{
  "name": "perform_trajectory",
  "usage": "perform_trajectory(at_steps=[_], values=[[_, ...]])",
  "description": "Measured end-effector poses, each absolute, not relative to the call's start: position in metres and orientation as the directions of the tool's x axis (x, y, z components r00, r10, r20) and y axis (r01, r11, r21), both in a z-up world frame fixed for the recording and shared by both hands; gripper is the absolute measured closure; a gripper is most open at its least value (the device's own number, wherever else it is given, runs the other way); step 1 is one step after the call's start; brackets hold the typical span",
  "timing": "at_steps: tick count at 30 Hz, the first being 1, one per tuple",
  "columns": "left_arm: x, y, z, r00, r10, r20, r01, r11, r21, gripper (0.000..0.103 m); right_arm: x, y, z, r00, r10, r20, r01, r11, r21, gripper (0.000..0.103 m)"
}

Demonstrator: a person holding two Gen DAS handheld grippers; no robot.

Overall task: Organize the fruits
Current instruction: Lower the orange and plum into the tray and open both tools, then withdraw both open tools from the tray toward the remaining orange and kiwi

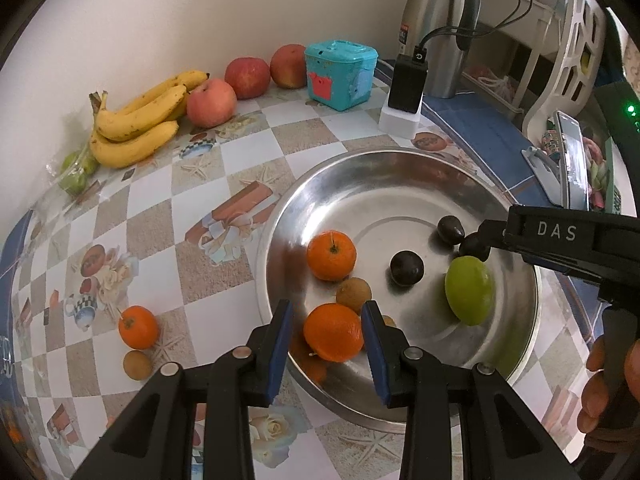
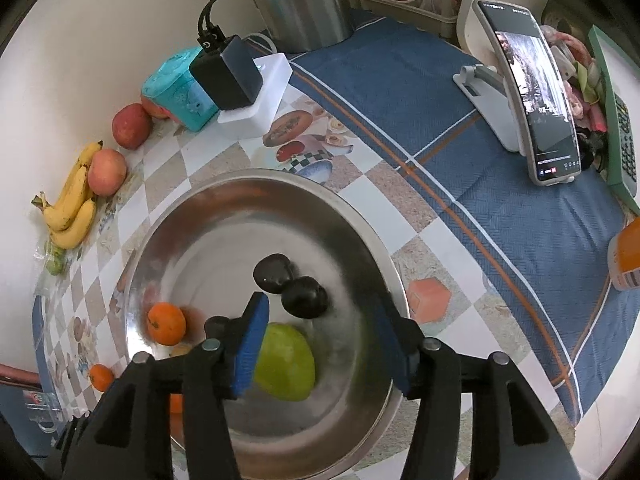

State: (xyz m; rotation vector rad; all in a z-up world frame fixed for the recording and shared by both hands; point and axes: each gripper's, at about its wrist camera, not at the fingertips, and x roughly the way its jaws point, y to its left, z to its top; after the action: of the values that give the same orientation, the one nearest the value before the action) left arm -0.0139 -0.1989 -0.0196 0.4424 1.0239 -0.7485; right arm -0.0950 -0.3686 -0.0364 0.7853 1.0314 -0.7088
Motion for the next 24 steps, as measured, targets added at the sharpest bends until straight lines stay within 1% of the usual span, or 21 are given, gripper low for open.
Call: perform_trajectory(at_steps=[4,6,7,8,9,10,11,12,14,18,19,21,24], values=[[-0.011,-0.197,-0.018,0.311,-0.343,-0.886,0.728,0.685,-0.010,0.063,-0.094,-0.367,-0.033,0.354,-0.144,-0.924,0.809,0.543,0.226,0.047],[-0.009,-0.195,-0.016,0.308,-0.344,-0.887,0.720,0.694,-0.019,0.057,-0.092,-0.366,-0.031,0.354,-0.152,-0.923,0.805,0.551,0.218,0.047],[-0.008,-0.194,-0.015,0.307,-0.345,-0.887,0.714,0.699,-0.025,0.052,-0.092,-0.364,-0.029,0.355,-0.154,-0.922,0.803,0.556,0.217,0.046],[-0.006,-0.192,-0.014,0.306,-0.346,-0.887,0.707,0.707,-0.032,0.046,-0.091,-0.363,-0.028,0.357,-0.155,-0.921,0.799,0.561,0.216,0.045],[-0.004,-0.190,-0.013,0.306,-0.347,-0.886,0.701,0.713,-0.037,0.046,-0.090,-0.362,-0.028,0.358,-0.154,-0.921,0.796,0.566,0.215,0.041],[-0.002,-0.188,-0.012,0.307,-0.350,-0.885,0.695,0.718,-0.043,0.045,-0.089,-0.361,-0.027,0.359,-0.154,-0.920,0.792,0.572,0.213,0.032],[-0.001,-0.186,-0.010,0.308,-0.351,-0.885,0.688,0.724,-0.047,0.045,-0.088,-0.359,-0.026,0.362,-0.154,-0.919,0.788,0.578,0.213,0.030],[0.002,-0.184,-0.009,0.308,-0.351,-0.884,0.681,0.731,-0.052,0.044,-0.087,-0.358,-0.026,0.364,-0.153,-0.919,0.784,0.582,0.214,0.030],[0.006,-0.180,-0.007,0.309,-0.348,-0.885,0.664,0.745,-0.061,0.036,-0.085,-0.355,-0.025,0.369,-0.148,-0.918,0.775,0.593,0.216,0.030],[0.017,-0.170,-0.006,0.320,-0.326,-0.890,0.616,0.785,-0.066,0.030,-0.080,-0.348,-0.025,0.364,-0.150,-0.919,0.758,0.621,0.199,0.030],[0.020,-0.167,-0.006,0.328,-0.306,-0.894,0.600,0.799,-0.053,0.026,-0.078,-0.346,-0.024,0.364,-0.150,-0.919,0.750,0.633,0.193,0.030],[0.026,-0.161,-0.009,0.337,-0.268,-0.902,0.563,0.825,-0.034,0.024,-0.075,-0.342,-0.024,0.366,-0.146,-0.919,0.739,0.646,0.192,0.029],[0.035,-0.151,-0.016,0.306,-0.258,-0.916,0.514,0.855,-0.070,0.024,-0.071,-0.337,-0.023,0.367,-0.141,-0.919,0.722,0.666,0.186,0.028]])
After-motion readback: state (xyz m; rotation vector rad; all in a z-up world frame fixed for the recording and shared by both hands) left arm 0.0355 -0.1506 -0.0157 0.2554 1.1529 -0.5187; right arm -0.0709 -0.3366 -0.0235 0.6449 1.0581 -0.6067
